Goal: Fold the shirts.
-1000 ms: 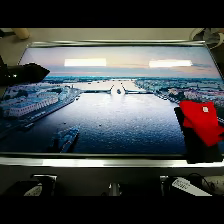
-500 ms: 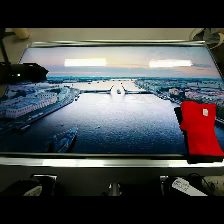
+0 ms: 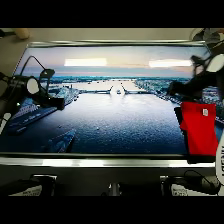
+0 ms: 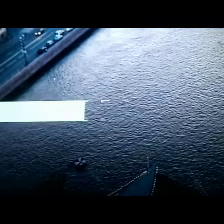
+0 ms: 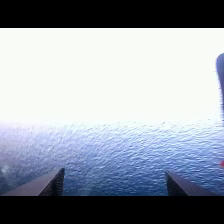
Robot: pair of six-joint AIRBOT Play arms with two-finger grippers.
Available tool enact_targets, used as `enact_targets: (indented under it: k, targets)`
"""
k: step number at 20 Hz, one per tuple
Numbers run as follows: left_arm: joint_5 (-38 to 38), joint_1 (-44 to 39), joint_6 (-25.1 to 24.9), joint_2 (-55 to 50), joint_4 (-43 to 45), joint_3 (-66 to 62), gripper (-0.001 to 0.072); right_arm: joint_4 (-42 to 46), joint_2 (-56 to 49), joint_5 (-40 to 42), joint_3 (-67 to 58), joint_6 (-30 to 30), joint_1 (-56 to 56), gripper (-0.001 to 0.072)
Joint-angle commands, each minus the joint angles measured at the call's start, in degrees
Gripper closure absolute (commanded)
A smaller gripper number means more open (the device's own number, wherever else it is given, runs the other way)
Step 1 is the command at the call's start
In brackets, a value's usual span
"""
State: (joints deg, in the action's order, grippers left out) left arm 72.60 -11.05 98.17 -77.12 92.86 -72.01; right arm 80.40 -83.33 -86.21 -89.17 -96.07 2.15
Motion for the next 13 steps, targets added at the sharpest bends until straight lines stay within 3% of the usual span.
enact_targets:
  k: [1,13]
  targets:
    - [-4.1,-0.1,4.2,0.5,-2.7,4.6,0.0052,0.0,-4.0,-0.1,1.3,-2.1,-7.4,0.0025]
    - [-4.1,-0.1,3.7,0.5,-2.3,4.6,0.0051,0.0,-4.0,0.8,1.3,-2.1,-7.5,0.0025]
